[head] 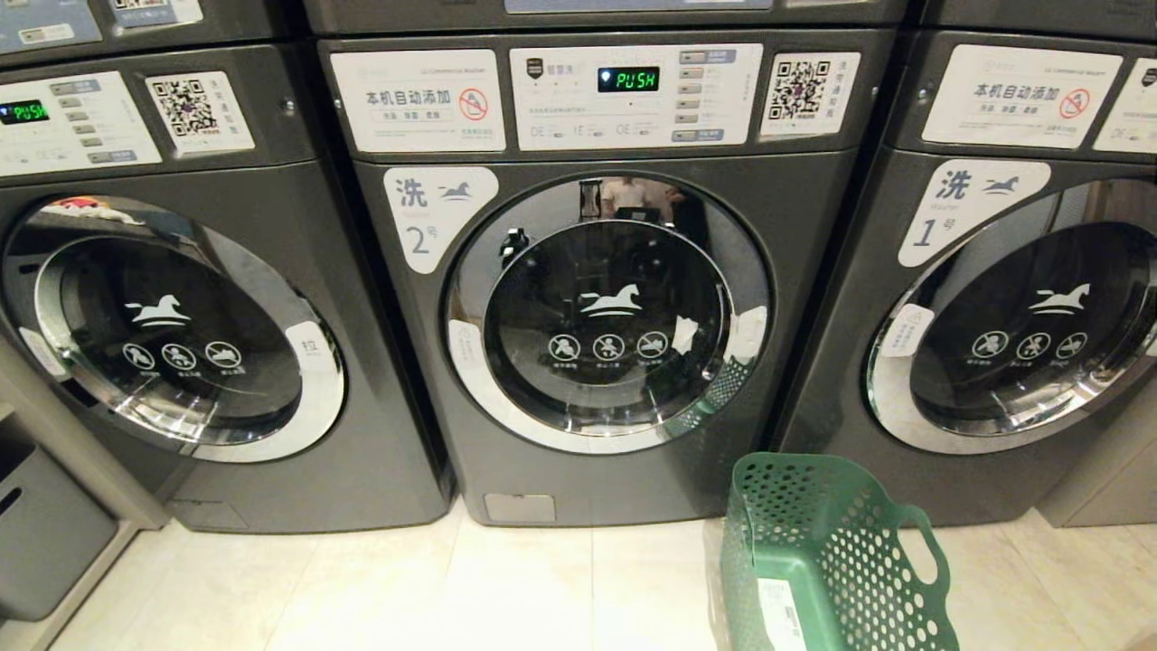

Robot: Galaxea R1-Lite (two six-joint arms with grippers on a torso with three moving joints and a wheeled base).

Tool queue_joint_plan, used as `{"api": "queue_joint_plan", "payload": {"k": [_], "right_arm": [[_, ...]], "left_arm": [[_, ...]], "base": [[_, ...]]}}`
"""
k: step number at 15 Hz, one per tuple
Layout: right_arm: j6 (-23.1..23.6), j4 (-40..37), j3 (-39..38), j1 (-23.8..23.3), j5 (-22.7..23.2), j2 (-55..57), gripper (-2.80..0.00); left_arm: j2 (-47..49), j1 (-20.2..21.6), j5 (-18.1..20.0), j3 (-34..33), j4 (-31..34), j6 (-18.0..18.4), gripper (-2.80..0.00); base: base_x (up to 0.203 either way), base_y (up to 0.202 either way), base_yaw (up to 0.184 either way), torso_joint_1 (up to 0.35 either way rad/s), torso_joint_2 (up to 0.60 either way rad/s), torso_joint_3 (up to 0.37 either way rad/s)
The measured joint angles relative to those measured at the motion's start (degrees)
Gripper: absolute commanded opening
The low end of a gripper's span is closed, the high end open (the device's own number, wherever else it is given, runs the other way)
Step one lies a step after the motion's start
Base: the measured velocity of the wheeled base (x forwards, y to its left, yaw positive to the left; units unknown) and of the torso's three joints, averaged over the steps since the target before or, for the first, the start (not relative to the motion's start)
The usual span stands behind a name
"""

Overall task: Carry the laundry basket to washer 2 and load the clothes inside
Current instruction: Press the washing machine switch

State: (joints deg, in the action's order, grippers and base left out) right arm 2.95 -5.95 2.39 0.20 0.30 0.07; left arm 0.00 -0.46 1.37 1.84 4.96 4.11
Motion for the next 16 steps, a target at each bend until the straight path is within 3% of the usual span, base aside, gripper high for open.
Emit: {"api": "queue_joint_plan", "payload": {"k": [16], "right_arm": [[-0.2,0.09,-0.02,-0.05,0.0,-0.02,-2.8]], "left_arm": [[0.0,-0.06,-0.05,0.0,0.1,-0.01,-2.8]], "base": [[0.0,-0.196,0.001,0.001,0.0,0.002]]}}
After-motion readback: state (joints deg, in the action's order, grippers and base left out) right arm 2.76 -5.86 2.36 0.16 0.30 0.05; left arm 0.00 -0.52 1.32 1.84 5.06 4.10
